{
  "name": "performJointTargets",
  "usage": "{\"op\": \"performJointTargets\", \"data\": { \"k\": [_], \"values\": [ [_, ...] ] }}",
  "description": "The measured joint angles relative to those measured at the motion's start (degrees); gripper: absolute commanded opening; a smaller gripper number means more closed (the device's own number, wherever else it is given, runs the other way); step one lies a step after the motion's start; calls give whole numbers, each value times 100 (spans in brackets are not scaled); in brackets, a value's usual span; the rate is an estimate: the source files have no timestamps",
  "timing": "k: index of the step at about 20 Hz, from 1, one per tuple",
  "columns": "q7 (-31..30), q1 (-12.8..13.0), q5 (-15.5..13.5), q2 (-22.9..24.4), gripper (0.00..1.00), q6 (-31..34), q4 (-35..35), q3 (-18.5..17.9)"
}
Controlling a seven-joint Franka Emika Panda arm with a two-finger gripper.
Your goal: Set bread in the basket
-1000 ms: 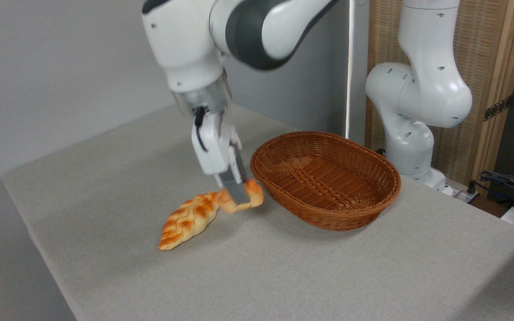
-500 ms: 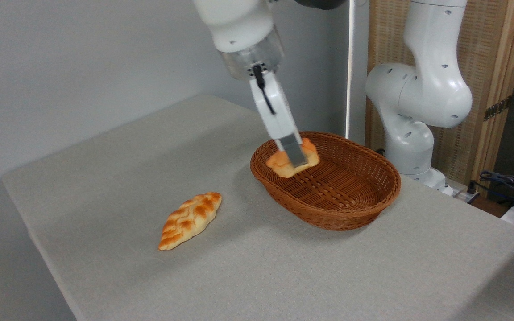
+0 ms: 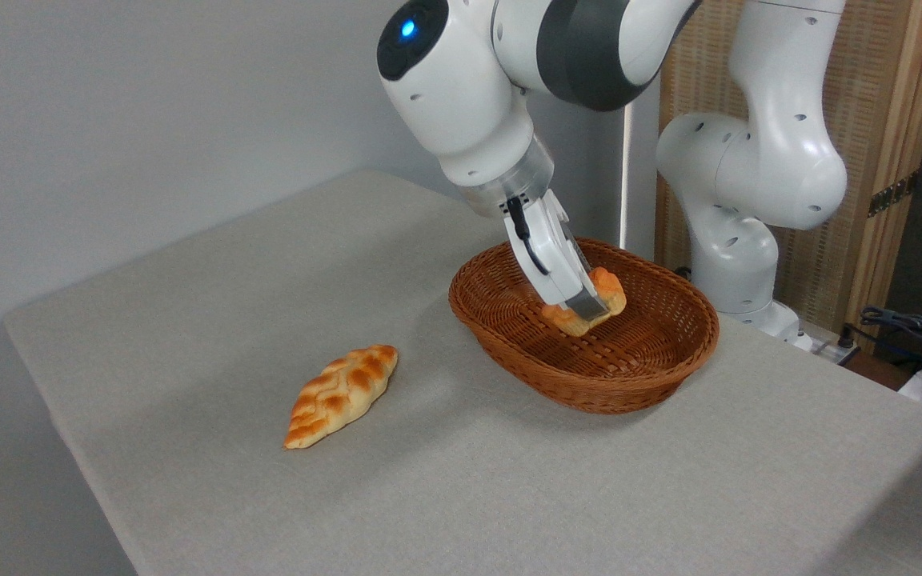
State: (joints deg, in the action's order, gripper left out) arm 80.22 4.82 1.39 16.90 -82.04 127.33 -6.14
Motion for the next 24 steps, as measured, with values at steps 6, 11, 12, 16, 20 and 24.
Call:
{"op": "performJointTargets", "data": {
  "k": [6,11,12,16,20,24],
  "values": [
    [4,27,321,-3,100,-291,126,22],
    [4,57,358,6,100,-363,20,27],
    [4,57,358,12,100,-385,-82,27],
    [-103,47,357,13,100,-401,-800,25],
    [-1433,28,308,-576,100,-408,-2175,26],
    [-2835,27,-57,-1533,100,-532,-3365,19]
  ]
}}
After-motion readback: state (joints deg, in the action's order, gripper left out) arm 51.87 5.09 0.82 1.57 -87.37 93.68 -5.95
